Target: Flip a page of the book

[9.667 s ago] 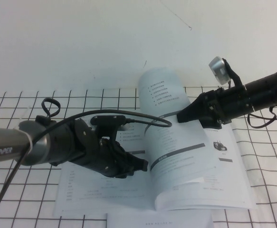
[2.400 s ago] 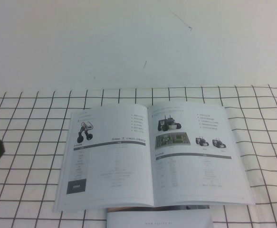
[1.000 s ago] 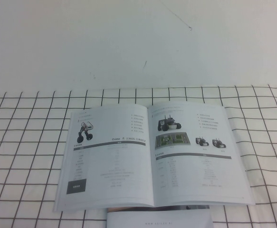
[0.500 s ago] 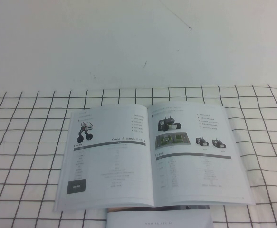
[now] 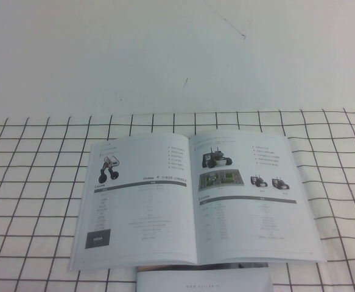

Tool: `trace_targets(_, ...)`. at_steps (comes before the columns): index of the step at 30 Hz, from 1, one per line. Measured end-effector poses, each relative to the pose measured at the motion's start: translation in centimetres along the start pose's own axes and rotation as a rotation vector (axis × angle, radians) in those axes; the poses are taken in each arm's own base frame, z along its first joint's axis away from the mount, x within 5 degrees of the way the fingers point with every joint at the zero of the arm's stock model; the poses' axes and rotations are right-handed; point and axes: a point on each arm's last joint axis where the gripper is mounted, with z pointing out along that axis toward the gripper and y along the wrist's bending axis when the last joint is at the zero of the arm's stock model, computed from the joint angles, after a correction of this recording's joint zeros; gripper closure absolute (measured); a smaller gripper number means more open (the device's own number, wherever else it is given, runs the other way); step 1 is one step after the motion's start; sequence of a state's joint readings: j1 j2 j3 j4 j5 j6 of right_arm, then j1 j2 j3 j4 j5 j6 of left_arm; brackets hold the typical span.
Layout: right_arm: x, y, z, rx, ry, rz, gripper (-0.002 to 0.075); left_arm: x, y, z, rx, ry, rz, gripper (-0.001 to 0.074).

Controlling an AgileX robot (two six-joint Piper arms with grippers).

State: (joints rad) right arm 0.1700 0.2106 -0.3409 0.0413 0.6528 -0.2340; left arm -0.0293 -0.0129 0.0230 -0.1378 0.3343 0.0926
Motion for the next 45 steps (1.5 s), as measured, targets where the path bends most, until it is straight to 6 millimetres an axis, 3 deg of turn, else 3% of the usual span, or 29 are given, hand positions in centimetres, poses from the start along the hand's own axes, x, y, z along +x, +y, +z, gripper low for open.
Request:
trace_targets(9,3.7,0.0,1.4,0.161,-0.199,0.034,0.0728,0.0,0.0,0.0,0.0,0.0,-0.002,0.0738)
trace_targets(13,6.3,0.2,3.4,0.185,-0.206,0.042,0.0728,0.0,0.0,0.0,0.0,0.0,-0.002,0.0738)
trace_targets(17,7.7,0.5,4.0,0.163,-0.109,0.043,0.0728,0.0,0.0,0.0,0.002,0.0,-0.006,0.0738)
trace_targets(45,7.7,0.5,4.0,0.165,-0.101,0.003,0.0728,0.0,0.0,0.0,0.002,0.0,-0.006,0.0738)
